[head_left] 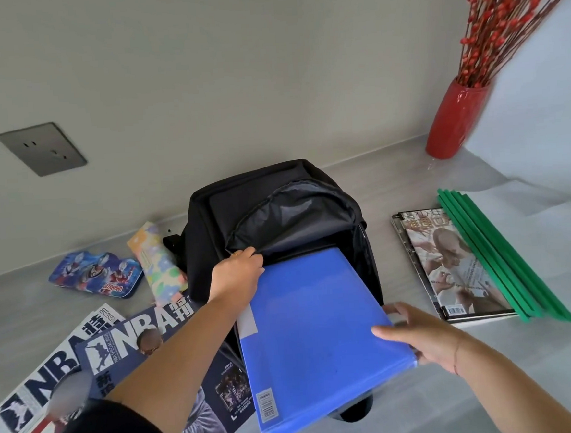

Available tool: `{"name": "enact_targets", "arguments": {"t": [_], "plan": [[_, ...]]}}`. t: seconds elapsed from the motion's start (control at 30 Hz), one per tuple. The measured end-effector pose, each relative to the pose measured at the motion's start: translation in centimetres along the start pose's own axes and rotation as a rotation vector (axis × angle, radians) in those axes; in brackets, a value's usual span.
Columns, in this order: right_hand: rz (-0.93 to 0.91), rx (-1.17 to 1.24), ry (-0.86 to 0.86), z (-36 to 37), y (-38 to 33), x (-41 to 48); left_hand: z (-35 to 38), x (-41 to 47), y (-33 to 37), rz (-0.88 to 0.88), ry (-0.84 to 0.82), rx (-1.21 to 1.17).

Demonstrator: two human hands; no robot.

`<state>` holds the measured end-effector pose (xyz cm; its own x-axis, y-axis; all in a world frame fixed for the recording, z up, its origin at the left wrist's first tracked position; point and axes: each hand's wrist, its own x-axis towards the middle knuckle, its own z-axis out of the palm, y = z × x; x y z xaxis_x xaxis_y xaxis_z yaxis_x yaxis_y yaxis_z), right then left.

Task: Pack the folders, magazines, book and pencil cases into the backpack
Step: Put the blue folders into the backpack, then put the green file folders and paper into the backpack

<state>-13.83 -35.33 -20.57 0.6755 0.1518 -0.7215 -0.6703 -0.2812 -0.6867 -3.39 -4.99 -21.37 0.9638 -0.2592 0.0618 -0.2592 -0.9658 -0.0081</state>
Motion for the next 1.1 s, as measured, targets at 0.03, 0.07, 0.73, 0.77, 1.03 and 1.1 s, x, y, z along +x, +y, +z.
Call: {"name": "enact_targets", "arguments": {"t": [0.03,0.07,0.73,0.77,1.03,1.1], "plan": [[0.03,0.022,-0.035,0.1,0.8,-0.9,0.1,0.0,0.0,0.001,0.02,-0.021],[0.064,0.048,-0.079,0.3,1.4,-1.7,0.3,-0.1,0.0,-0.001,0.031,-0.043],[0.137,0.464,0.294,4.7,-7.4,7.7,-1.1,-0.2,0.0,-0.001,0.065,-0.044],[0.135,0.469,0.278,4.6,-7.4,7.7,-1.1,-0.2,0.0,-0.002,0.052,-0.048],[0.01,0.417,0.124,2.6,-6.1,4.5,0.0,-2.2,1.6,-0.158,0.155,-0.079],[-0.064,0.395,0.141,0.7,-6.0,3.0,0.0,-2.6,3.7,-0.172,0.207,-0.129]]}}
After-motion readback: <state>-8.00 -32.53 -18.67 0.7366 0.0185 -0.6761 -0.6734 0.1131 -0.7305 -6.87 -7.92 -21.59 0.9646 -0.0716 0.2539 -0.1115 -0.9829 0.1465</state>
